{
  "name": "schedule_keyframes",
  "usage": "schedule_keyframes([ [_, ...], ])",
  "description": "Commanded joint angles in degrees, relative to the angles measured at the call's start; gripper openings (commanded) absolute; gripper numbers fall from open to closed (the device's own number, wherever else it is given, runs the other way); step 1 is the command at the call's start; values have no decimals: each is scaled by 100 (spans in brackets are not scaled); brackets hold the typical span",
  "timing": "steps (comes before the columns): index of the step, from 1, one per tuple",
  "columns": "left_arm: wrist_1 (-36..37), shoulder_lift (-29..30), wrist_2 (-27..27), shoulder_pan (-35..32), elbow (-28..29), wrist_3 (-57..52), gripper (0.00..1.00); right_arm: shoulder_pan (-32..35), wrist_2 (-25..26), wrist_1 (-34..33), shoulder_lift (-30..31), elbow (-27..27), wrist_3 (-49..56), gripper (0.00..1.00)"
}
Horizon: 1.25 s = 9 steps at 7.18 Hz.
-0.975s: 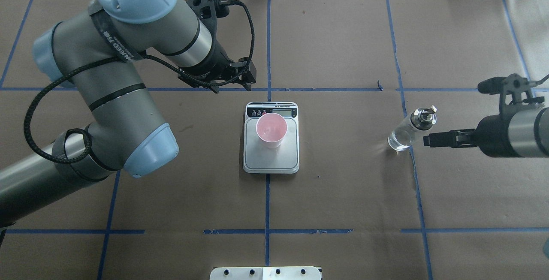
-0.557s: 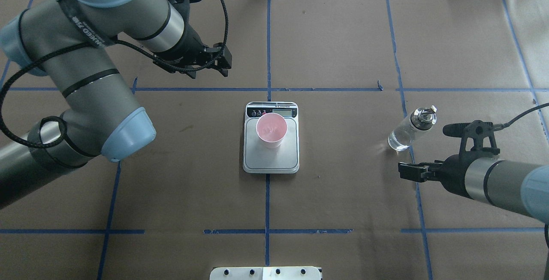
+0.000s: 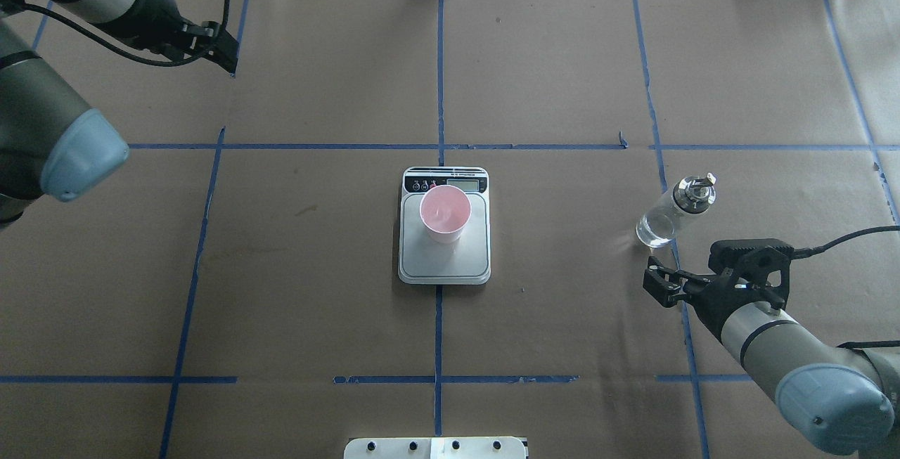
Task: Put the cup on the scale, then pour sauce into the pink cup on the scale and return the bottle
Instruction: 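Raise the left gripper from the cup while the right reaches for the bottle, then close the right gripper around the glass bottle and lift it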
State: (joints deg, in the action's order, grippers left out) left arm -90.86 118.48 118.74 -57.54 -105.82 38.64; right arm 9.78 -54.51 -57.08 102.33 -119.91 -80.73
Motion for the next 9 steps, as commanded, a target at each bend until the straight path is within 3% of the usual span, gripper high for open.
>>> schedule_keyframes([
  [1,15,-105,-8,-160,9,-366,80,-187,851,21,-20,152,-345,100],
  [4,33,-149,-9,-309,0,-357,82,-328,1670,74,-432,661,-391,100],
  [7,41,-149,-9,-328,-9,-357,83,-328,1970,843,-521,1406,-382,100],
  [9,50,-141,-9,-328,-9,-357,83,-328,2031,997,-530,1497,-277,100],
])
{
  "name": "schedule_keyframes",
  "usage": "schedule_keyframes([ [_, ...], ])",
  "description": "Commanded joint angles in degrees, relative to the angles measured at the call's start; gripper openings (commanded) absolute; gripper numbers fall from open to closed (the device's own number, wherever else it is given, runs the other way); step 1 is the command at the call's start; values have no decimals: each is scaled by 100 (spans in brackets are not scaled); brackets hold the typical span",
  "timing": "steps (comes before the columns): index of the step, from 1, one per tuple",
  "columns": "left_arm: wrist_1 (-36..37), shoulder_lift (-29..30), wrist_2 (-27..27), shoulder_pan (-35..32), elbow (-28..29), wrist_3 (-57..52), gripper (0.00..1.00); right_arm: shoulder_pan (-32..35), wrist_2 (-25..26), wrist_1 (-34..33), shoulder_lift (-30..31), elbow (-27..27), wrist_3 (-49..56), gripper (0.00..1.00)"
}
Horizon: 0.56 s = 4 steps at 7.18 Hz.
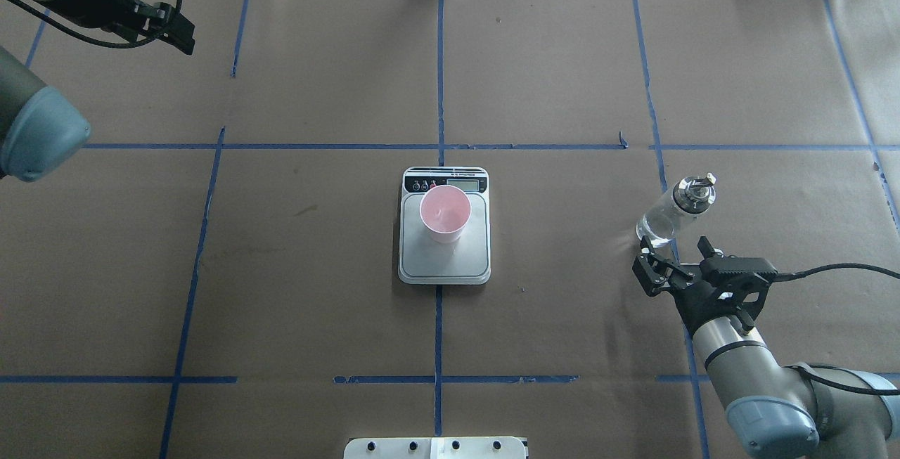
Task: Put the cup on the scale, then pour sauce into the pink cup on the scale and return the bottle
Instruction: 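Close the right gripper around the glass bottle and lift it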
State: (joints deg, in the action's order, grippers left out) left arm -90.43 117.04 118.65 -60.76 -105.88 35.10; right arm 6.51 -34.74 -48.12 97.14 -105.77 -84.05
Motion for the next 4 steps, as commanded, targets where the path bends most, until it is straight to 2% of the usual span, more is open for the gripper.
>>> schedule_keyframes([
  [1,42,3,-9,-6,-3,-3,83,0,64,110,-2,170,107,99],
  [4,139,38,-9,21,-2,6,85,70,47,110,-116,206,318,99],
])
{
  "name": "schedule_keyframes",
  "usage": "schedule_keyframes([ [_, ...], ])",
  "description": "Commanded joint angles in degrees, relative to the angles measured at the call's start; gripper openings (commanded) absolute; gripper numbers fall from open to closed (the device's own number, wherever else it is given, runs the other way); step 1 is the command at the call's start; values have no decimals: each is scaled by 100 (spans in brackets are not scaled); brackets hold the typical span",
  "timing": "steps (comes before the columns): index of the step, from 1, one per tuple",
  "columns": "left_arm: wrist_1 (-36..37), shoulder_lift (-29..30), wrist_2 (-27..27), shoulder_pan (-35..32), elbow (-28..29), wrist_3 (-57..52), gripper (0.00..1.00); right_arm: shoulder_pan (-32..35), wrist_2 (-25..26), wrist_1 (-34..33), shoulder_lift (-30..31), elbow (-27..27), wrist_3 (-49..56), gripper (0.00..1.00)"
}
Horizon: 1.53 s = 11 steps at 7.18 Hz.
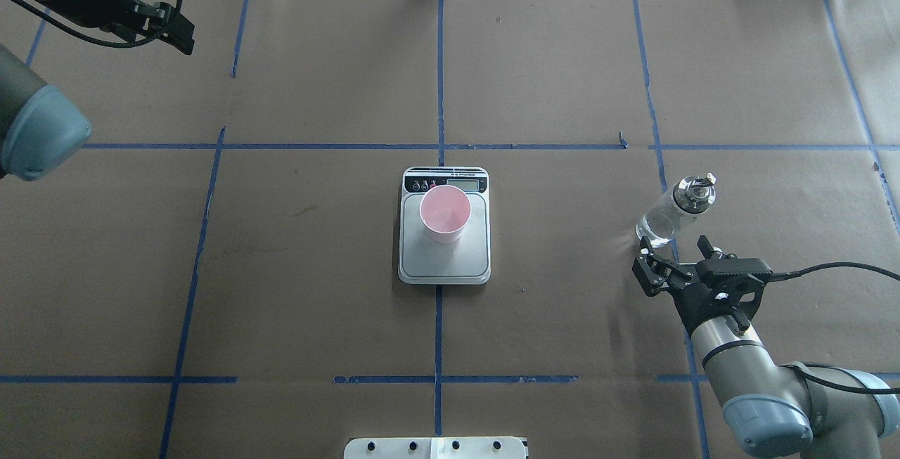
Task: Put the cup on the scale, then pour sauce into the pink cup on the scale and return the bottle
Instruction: 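Close the right gripper around the glass bottle and lift it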
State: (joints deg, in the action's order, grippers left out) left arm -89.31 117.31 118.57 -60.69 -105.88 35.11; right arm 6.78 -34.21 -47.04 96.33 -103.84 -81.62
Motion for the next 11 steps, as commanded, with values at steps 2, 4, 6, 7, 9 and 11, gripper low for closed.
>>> schedule_keyframes([
  [2,28,20,-9,13,-3,-4,85,165,-25,10,-140,48,304,99],
  [4,36,11,-27,-5,-3,5,85,350,-60,1,-264,75,533,99],
  [6,36,3,-27,-13,-11,-4,85,420,-68,10,-290,162,524,99],
  [7,36,11,-27,-13,-11,-4,85,455,-69,10,-438,224,524,99],
  [9,36,11,-36,-22,-20,-4,85,491,-69,19,-580,408,516,99],
  [11,36,3,-36,-22,-12,-4,85,500,-69,28,-581,479,516,99],
])
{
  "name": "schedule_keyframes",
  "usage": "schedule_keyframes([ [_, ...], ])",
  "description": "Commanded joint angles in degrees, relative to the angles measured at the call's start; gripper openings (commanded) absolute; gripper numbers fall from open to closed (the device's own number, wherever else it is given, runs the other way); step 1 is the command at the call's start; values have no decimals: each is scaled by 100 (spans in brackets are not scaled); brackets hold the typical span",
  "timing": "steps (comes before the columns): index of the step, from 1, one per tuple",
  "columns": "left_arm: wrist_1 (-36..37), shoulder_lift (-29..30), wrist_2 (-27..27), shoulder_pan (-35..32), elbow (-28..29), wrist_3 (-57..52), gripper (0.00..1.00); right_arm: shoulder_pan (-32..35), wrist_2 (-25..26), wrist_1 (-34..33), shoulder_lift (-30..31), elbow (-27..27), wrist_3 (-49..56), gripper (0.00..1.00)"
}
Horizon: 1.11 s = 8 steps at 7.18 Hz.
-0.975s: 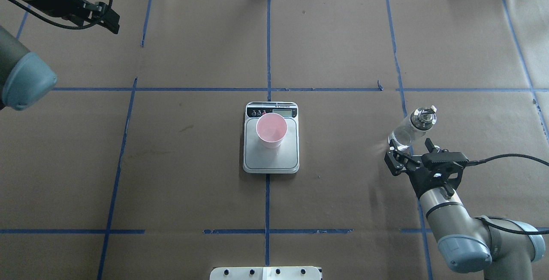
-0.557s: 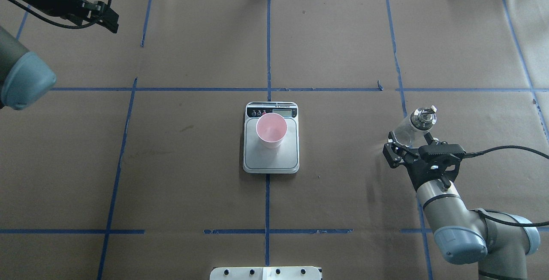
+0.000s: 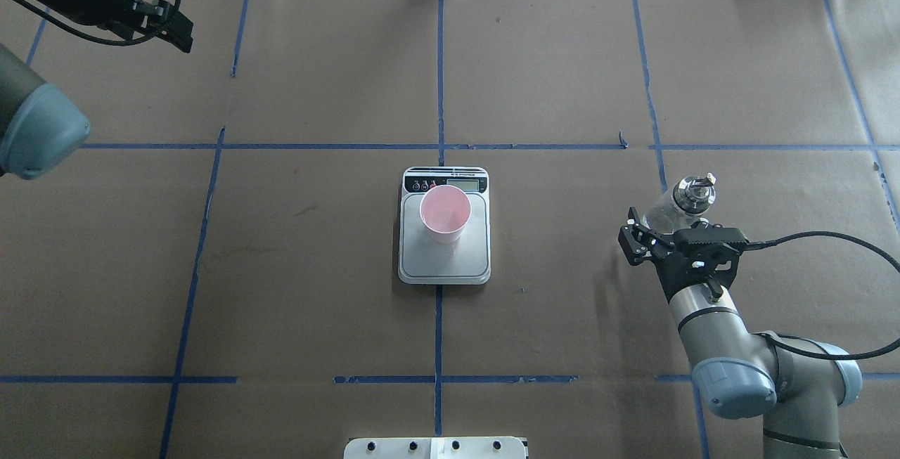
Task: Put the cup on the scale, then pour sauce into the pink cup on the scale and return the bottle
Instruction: 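Close the right gripper around the glass bottle and lift it, then carry the glass bottle with the right gripper toward the pink cup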
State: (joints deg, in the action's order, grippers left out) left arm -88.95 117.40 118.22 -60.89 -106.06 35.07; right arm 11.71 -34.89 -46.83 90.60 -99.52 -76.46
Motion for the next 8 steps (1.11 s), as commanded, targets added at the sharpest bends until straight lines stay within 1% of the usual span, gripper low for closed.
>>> schedule_keyframes([
  [1,0,2,-1,-1,-2,0,85,50,-9,7,-7,64,8,99],
  [2,0,2,-1,-1,-2,0,85,102,-44,7,-7,73,8,96],
  [3,0,2,-1,-1,-2,0,85,112,-53,7,-16,73,8,86],
  [4,0,2,-1,-1,-2,0,85,138,-61,7,-16,73,8,46],
  [5,0,2,8,-1,-11,0,85,138,-62,51,-16,64,17,12],
  [6,0,2,8,-1,-11,0,85,129,-62,269,-34,46,339,0],
  [7,9,2,8,-1,-28,0,85,147,-53,454,-42,-6,751,0],
  [8,9,-7,8,-1,-28,9,85,147,-44,412,-69,-180,947,0],
])
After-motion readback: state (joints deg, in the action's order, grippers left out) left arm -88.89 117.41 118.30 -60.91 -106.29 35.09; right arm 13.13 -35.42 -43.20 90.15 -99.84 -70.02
